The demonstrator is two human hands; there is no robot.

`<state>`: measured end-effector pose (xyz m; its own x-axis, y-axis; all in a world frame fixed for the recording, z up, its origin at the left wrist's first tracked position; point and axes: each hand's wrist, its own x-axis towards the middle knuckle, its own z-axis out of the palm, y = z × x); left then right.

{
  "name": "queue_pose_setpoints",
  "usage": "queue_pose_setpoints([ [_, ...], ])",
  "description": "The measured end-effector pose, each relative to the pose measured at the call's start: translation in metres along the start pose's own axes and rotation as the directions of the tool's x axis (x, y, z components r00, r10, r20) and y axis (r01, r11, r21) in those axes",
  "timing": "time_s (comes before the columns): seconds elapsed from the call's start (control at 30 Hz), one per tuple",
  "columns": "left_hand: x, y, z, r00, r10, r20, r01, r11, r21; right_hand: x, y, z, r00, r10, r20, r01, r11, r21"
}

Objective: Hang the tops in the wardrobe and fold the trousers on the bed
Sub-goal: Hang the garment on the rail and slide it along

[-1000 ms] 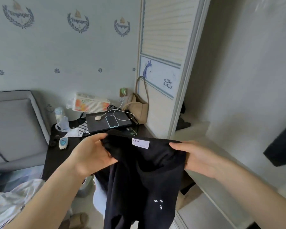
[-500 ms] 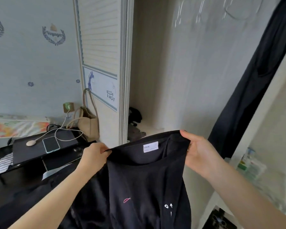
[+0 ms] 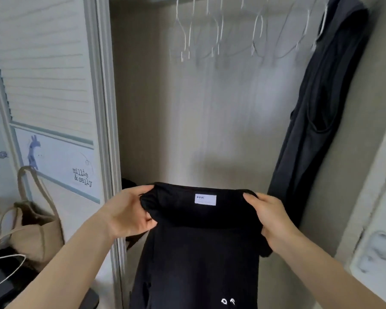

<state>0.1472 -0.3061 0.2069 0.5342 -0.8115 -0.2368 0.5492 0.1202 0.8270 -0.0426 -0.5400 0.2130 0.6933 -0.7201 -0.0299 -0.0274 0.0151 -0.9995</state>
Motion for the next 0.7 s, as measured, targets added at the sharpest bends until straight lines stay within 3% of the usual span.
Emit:
queue_pose_setpoints([
  [0.2,0.053,0.061,0.018,0.998,0.038,0.045,-0.038,0.999,0.001,0.018,-0.013,0.012,0.978,-0.101,-0.185,0.093,0.995,-0.047],
  [0.33,0.074,0.092,0.046,0.988,0.023,0.154,-0.021,1.0,-0.014,0.02,-0.024,0.007,0.952,-0.164,-0.259,0.09,0.957,-0.275],
  [0.47,0.09,0.12,0.078,0.965,0.082,0.249,-0.066,0.995,-0.071,0.018,-0.061,0.006,0.987,-0.125,-0.098,0.03,0.751,-0.66],
  [0.53,0.097,0.132,0.098,0.952,0.103,0.288,-0.086,0.994,-0.07,0.02,-0.091,0.011,0.973,-0.22,-0.074,0.09,0.653,-0.752],
  [0.6,0.104,0.142,0.117,0.944,0.123,0.306,-0.112,0.992,-0.052,0.023,-0.125,0.016,0.915,-0.395,-0.086,0.164,0.556,-0.815],
  [0.7,0.116,0.155,0.142,0.932,0.173,0.319,-0.178,0.984,-0.012,0.029,-0.189,0.018,0.727,-0.673,-0.139,0.262,0.459,-0.849],
])
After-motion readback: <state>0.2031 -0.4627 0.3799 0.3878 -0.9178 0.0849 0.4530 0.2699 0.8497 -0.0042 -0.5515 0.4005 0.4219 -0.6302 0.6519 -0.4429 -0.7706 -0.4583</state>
